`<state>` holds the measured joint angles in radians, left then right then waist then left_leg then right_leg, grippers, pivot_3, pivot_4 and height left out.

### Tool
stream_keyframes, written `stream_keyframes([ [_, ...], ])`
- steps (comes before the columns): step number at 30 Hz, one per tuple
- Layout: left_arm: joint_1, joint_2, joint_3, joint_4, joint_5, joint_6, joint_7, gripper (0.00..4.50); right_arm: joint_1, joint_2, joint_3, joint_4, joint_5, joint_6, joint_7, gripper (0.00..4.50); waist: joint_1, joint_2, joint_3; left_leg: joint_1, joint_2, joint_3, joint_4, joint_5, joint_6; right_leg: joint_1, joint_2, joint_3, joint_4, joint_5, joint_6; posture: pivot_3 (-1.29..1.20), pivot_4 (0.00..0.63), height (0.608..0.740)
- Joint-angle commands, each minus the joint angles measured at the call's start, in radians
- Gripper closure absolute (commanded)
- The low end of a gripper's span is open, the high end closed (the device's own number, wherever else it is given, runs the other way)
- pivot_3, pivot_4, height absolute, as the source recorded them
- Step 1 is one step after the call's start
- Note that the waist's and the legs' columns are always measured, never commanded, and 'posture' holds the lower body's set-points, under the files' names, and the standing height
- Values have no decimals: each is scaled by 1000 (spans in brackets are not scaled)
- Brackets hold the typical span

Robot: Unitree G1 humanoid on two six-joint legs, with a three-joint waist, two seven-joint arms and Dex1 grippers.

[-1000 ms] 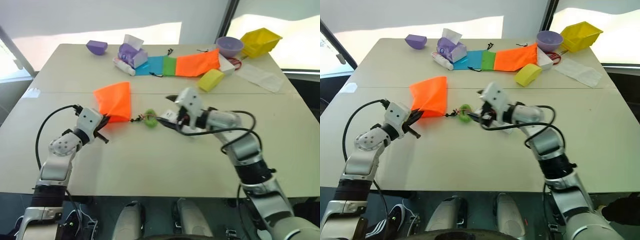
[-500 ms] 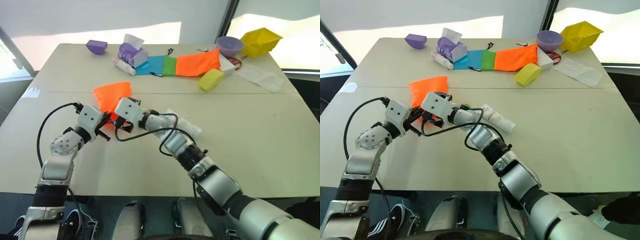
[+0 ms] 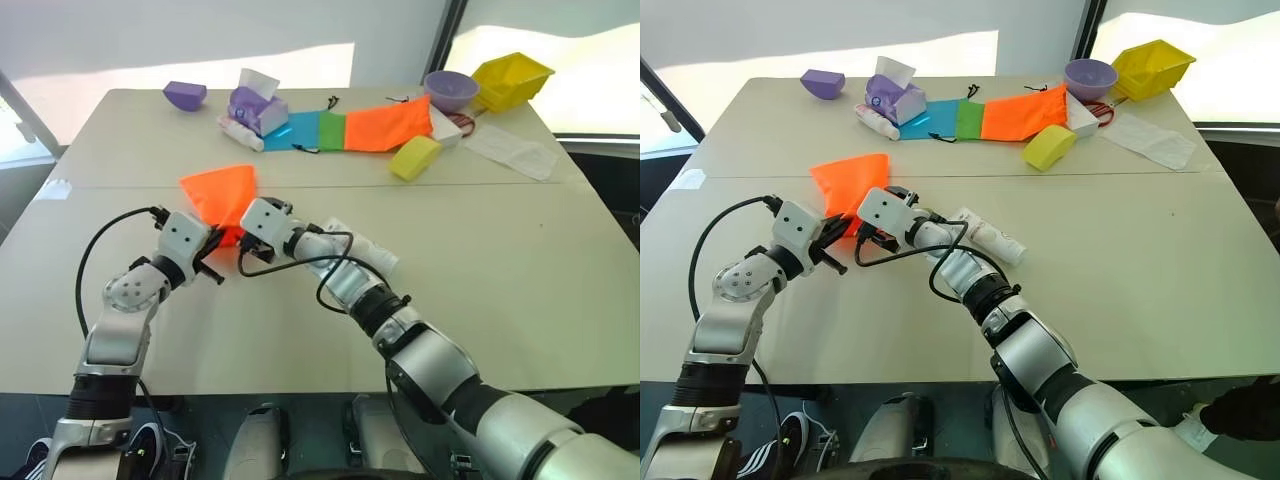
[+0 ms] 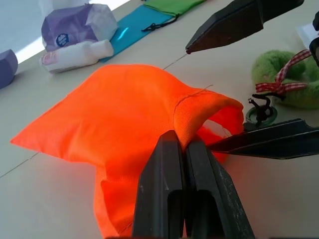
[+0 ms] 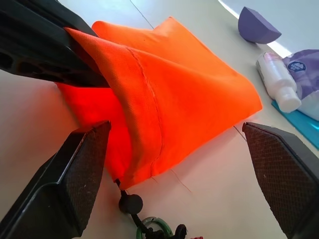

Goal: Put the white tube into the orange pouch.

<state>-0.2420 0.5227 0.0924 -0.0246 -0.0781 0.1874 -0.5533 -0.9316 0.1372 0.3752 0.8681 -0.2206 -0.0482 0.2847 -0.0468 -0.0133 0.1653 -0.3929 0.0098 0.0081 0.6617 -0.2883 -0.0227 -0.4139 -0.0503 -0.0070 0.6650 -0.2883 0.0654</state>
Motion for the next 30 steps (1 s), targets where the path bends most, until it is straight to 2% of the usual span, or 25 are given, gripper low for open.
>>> stream_keyframes([
  [1,0,4,10,-45,-16,-7,0,4500,-14,23,-11,-5,-4,6,-13,1835,0,0,0,0,0,0,0,0,0,0,0,0,0,0,0,0,150,740],
  [5,14,6,22,-57,-24,-1,0,4500,-3,27,-8,-5,-16,13,-11,3812,0,0,0,0,0,0,0,0,0,0,0,0,0,0,0,0,150,740],
  [6,20,8,26,-64,-28,2,-1,4500,-2,28,-9,-5,-18,15,-14,4428,0,0,0,0,0,0,0,0,0,0,0,0,0,0,0,0,150,740],
  [10,43,37,48,-88,-44,27,-15,4500,17,21,-6,-32,-13,27,20,4428,-1,0,0,0,0,0,0,0,0,0,0,0,0,0,0,0,150,740],
  [15,94,83,13,-184,-117,139,-112,4500,66,-62,-6,-206,-2,52,141,4428,0,1,0,0,0,0,0,0,0,0,-1,0,-1,0,0,0,150,740],
  [22,107,75,2,-288,-168,216,-119,4500,245,-254,16,-671,16,237,354,4428,4,1,0,-1,-1,0,0,0,0,0,-1,0,-2,0,0,0,150,740],
  [30,149,106,-24,-363,-223,268,-186,4500,391,-417,37,-965,42,393,502,4428,5,1,0,0,0,0,-1,0,0,0,-1,0,-2,0,-1,0,150,740],
])
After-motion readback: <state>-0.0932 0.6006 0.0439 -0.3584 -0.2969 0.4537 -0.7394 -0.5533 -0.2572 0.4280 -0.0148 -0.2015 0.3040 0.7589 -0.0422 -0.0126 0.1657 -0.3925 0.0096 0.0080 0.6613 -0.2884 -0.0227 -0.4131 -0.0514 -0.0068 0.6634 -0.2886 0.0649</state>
